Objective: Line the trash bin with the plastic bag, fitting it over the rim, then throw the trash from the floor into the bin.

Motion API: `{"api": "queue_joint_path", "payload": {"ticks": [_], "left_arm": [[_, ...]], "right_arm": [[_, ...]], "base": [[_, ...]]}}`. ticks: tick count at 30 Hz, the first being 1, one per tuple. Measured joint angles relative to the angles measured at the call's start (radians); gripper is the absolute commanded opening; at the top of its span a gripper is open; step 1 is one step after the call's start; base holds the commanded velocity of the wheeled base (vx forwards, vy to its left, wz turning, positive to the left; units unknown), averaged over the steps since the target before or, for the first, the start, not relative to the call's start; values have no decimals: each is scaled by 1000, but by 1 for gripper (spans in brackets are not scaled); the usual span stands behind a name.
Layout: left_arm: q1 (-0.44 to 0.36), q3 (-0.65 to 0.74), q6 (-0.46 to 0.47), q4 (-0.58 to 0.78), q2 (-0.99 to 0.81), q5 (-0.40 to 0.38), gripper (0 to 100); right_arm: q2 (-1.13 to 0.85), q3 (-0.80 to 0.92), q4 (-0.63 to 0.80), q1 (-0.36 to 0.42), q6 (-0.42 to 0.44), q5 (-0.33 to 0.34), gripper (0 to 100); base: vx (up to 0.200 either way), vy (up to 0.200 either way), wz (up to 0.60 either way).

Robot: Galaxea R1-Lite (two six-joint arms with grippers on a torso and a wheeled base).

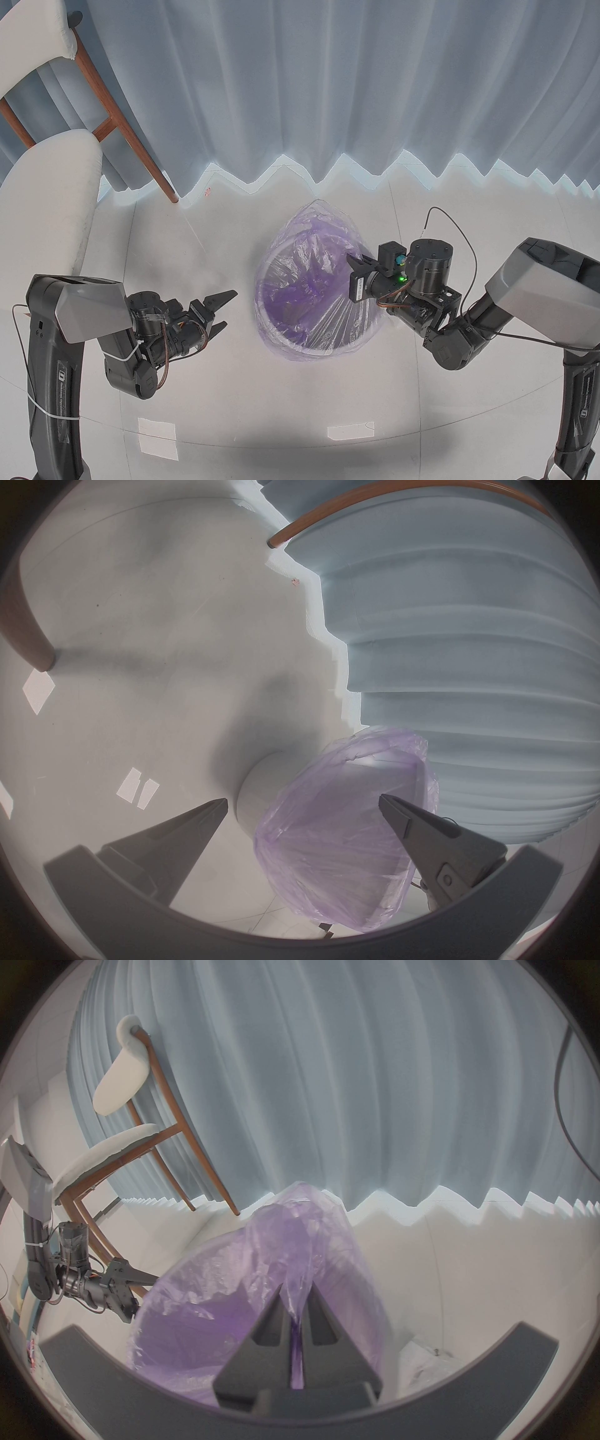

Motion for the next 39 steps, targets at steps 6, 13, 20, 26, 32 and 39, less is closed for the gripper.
{"api": "queue_joint_path", "payload": {"ticks": [6,13,20,26,32,39], "left_arm": [[0,0,0,0,0,0,100],[0,0,0,0,0,0,100],[-1,0,0,0,1,0,100],[0,0,0,0,1,0,100],[0,0,0,0,1,0,100],[0,0,0,0,1,0,100]], "right_arm": [[-14,30,-29,-59,0,3,0],[-22,65,-64,-100,24,4,0],[-19,174,-174,-105,72,5,0],[-7,284,-313,-103,156,5,0],[34,366,-419,-96,224,5,100],[45,428,-421,-94,401,1,100]], "base": [[0,0,0],[0,0,0],[0,0,0],[0,0,0],[0,0,0],[0,0,0]]}}
